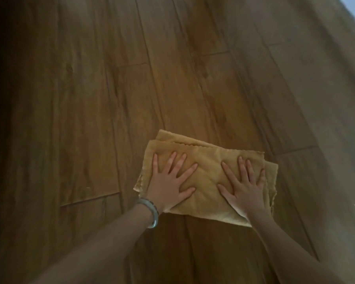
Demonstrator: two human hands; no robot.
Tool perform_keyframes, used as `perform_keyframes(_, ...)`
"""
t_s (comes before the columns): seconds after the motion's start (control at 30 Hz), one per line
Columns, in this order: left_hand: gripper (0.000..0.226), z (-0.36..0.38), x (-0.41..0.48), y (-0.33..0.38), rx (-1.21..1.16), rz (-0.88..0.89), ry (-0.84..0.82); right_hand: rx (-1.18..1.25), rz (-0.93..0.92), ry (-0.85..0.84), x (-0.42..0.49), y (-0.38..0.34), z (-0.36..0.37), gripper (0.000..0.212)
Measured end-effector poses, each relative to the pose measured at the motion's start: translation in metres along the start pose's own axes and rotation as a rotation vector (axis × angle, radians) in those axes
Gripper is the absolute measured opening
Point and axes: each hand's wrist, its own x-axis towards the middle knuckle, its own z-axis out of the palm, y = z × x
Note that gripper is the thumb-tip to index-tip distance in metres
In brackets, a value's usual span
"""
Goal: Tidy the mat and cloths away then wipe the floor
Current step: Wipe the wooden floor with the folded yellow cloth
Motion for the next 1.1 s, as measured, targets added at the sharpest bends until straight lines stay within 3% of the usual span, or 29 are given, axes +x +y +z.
perform_keyframes(0.43,0.066,-0.021,0.118,-0.011,0.041,-0.120,0.075,-0.039,-0.103,0.009,0.141,0.043,-0.042,0.070)
perform_keyframes(0.87,0.067,-0.011,0.089,0.026,-0.039,-0.117,0.096,-0.013,-0.181,0.023,0.105,0.066,-0.031,0.067)
perform_keyframes(1.1,0.064,-0.030,0.160,-0.009,-0.039,-0.291,0.107,-0.074,-0.238,0.028,0.226,0.051,-0.063,0.068)
